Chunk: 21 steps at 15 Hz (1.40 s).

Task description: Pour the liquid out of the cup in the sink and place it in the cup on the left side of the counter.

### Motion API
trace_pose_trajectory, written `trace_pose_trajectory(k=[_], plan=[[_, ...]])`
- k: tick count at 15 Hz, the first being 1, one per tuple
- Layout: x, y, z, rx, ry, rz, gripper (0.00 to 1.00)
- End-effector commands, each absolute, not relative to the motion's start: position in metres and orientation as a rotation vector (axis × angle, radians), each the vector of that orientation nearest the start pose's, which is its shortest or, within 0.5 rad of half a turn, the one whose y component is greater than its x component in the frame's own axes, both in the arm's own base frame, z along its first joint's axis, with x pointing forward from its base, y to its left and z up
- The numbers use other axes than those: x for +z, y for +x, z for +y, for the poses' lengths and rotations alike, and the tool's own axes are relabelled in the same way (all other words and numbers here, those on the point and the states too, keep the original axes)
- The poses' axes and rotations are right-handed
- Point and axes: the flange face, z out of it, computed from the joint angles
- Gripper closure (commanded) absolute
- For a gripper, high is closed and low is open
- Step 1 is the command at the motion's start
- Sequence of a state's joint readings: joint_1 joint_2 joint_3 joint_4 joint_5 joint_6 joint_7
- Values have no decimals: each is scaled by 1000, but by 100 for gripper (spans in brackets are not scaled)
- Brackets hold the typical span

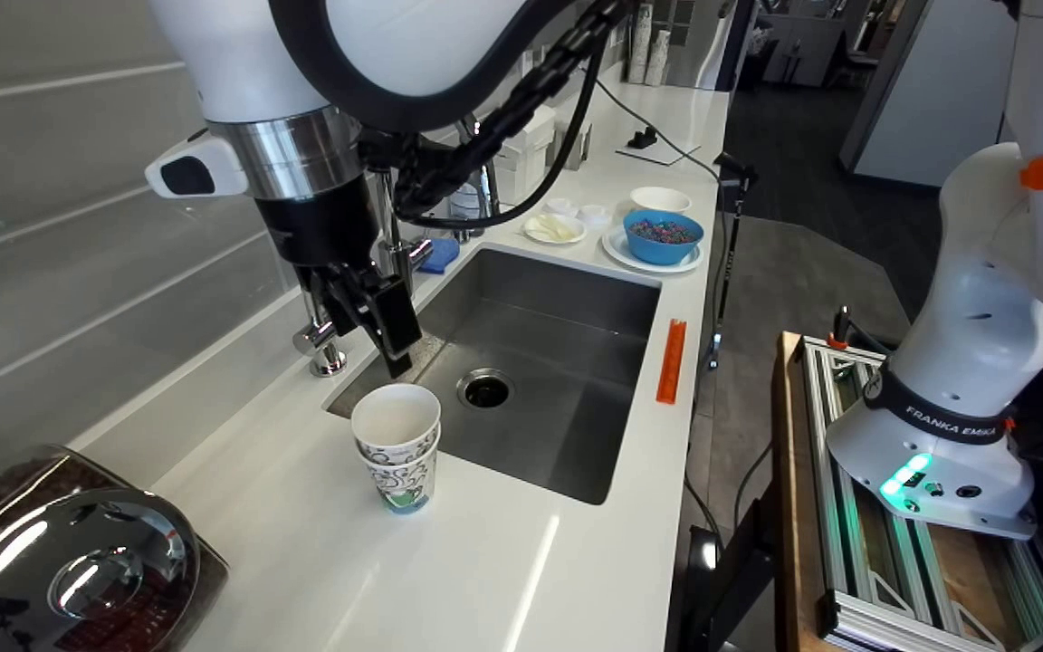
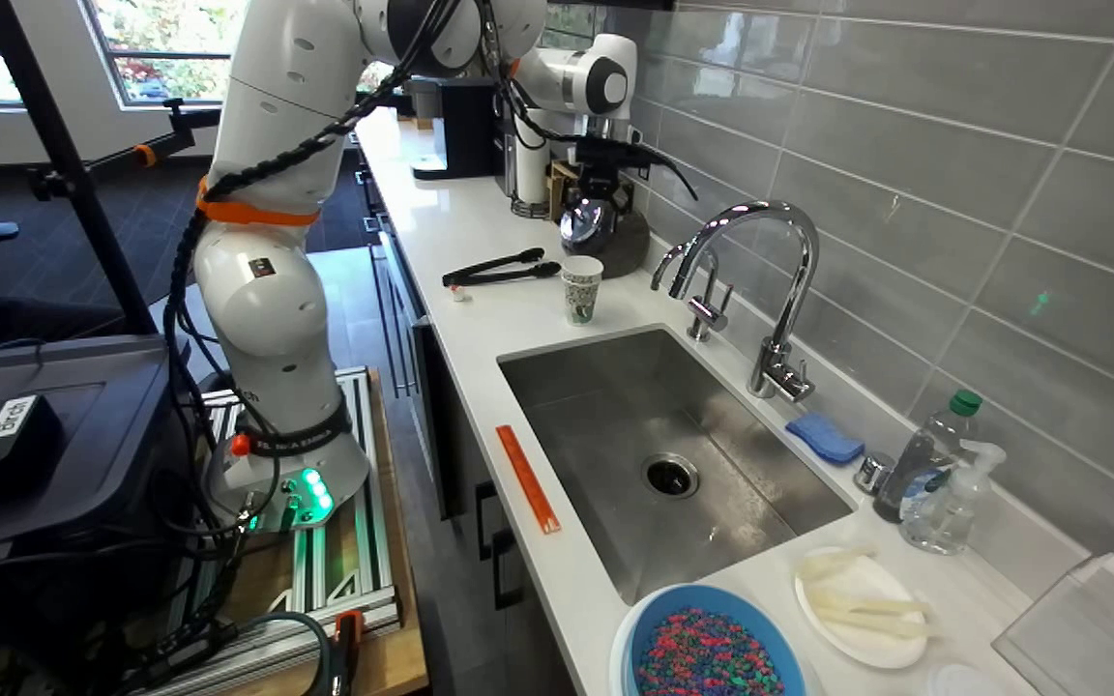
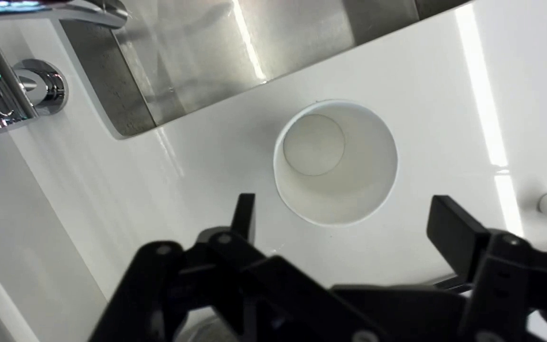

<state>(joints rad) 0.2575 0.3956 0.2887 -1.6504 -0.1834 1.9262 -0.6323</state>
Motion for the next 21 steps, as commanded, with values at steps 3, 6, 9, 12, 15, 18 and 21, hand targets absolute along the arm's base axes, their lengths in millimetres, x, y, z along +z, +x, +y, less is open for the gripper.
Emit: trace_pose_trajectory(k=[3, 6, 9, 12, 15, 18, 21], plan=[[389, 573, 286, 241, -2660, -1742, 0], [396, 576, 264, 246, -2717, -1639, 0], [405, 577, 243, 250, -2788, -1516, 0], [414, 574, 225, 258, -2837, -1383, 0], [422, 561, 211, 218, -2880, -1241, 0], [432, 543, 196, 175, -2915, -1103, 0], [440, 527, 178, 126, -2979, -963, 0]])
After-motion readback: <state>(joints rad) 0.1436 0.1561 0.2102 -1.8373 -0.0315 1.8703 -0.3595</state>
